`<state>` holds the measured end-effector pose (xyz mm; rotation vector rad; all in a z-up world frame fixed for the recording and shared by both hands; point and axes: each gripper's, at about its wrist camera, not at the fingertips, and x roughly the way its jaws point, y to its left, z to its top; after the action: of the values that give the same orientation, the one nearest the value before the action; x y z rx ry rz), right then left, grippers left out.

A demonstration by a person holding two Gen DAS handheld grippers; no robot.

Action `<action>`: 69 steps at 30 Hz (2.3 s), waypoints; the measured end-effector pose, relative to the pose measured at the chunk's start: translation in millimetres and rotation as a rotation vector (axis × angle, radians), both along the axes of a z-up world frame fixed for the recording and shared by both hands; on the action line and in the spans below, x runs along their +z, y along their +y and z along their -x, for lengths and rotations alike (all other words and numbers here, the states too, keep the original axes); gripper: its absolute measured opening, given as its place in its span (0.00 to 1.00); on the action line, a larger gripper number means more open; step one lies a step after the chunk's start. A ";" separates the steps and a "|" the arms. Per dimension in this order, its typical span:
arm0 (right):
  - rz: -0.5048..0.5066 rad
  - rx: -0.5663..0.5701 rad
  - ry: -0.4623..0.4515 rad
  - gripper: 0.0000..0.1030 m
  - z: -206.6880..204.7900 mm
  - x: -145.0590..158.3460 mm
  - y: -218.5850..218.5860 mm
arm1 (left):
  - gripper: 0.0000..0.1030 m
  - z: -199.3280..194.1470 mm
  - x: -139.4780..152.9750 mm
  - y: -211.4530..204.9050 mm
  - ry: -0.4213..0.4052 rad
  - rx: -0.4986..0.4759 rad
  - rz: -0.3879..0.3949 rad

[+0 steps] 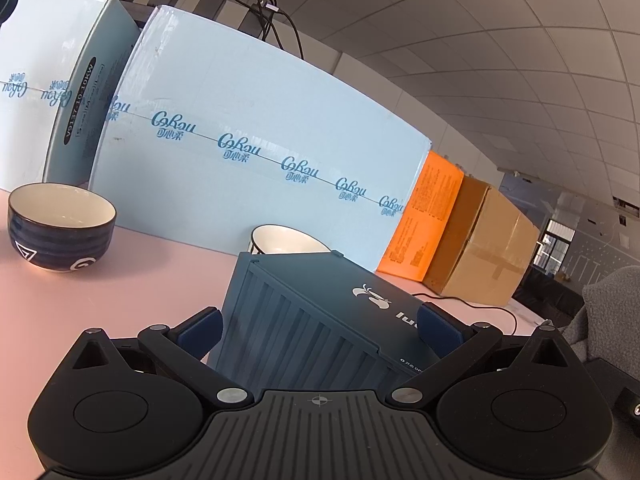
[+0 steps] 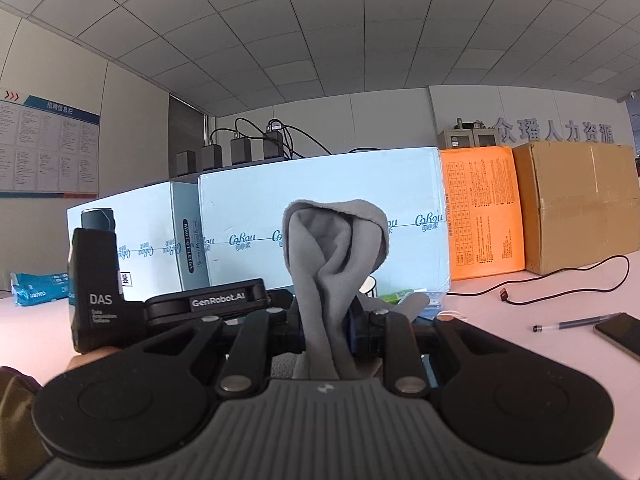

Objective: Clean container

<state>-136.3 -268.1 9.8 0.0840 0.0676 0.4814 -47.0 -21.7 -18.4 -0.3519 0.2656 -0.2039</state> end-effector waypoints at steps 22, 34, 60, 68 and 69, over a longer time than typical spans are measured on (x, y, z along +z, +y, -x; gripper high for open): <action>0.008 -0.183 -0.022 0.22 -20.5 -6.0 -7.3 | 1.00 2.5 0.7 -2.5 -0.001 0.006 -0.006; 0.002 -0.083 -0.023 0.22 4.1 -8.5 0.8 | 1.00 1.7 0.5 -1.4 0.001 0.002 0.001; -0.005 -0.157 -0.018 0.23 -21.1 -9.4 -10.3 | 1.00 -0.5 0.1 1.0 0.003 -0.001 0.007; -0.008 -0.104 -0.029 0.23 -1.2 -12.8 -2.3 | 1.00 0.5 -0.1 0.4 0.003 -0.001 0.006; -0.012 -0.094 -0.027 0.23 1.2 -12.7 -1.5 | 1.00 0.6 -0.2 0.3 0.003 -0.001 0.006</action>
<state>-137.6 -269.6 -2.9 0.0922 0.0339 0.3894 -47.6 -21.4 -18.6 -0.3583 0.2677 -0.2052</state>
